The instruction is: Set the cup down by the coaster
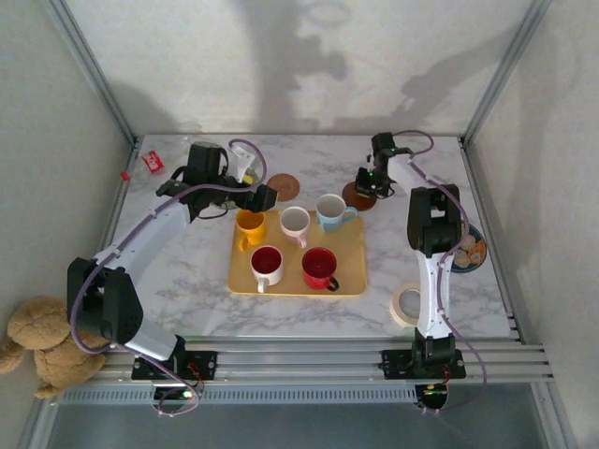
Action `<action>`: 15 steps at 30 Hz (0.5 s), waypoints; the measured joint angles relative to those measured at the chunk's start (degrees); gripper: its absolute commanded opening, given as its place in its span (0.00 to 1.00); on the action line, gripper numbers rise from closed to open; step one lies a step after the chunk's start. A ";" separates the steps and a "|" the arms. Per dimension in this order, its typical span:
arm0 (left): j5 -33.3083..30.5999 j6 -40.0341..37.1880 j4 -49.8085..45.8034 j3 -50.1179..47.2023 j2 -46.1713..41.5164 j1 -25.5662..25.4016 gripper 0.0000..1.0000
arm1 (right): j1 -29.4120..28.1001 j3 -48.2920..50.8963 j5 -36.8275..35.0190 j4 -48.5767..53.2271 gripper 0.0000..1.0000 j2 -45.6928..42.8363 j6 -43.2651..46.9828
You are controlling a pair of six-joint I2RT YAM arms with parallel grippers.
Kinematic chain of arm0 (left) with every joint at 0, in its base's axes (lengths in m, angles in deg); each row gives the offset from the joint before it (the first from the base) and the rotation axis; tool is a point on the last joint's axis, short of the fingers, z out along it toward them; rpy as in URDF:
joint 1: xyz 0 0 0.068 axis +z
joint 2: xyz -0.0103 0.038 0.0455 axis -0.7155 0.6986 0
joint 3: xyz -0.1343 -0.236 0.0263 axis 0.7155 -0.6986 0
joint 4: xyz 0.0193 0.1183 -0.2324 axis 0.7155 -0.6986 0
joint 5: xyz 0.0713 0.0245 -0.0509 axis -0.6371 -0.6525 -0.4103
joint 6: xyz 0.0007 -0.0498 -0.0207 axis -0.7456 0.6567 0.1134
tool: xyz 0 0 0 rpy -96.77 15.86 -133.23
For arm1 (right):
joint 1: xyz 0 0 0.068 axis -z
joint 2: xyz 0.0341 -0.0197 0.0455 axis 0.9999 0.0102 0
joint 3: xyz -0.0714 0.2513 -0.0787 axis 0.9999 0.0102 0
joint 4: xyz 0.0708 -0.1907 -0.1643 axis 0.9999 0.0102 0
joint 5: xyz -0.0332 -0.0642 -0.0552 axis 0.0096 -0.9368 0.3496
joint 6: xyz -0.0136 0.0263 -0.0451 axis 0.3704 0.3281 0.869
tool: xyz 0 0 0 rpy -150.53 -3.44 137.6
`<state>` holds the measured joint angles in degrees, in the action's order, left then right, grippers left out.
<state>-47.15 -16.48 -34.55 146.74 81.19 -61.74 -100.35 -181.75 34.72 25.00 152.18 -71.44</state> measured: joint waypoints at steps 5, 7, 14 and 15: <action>-1.05 0.79 0.15 0.33 0.35 0.00 1.00 | -1.51 -4.61 3.58 -0.07 0.00 3.17 0.02; -1.09 0.83 0.33 0.33 0.39 0.00 1.00 | -1.88 -6.03 4.59 -0.02 0.00 4.11 0.02; -1.22 0.83 0.44 0.76 1.57 0.00 1.00 | -3.56 -10.08 7.02 0.20 0.01 6.80 0.00; -1.22 0.83 0.44 1.05 1.97 0.00 0.99 | -3.76 -10.34 7.15 0.09 0.01 6.97 0.00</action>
<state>-48.38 -15.65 -34.12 147.79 83.16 -61.74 -104.11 -192.09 41.87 25.09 159.15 -71.44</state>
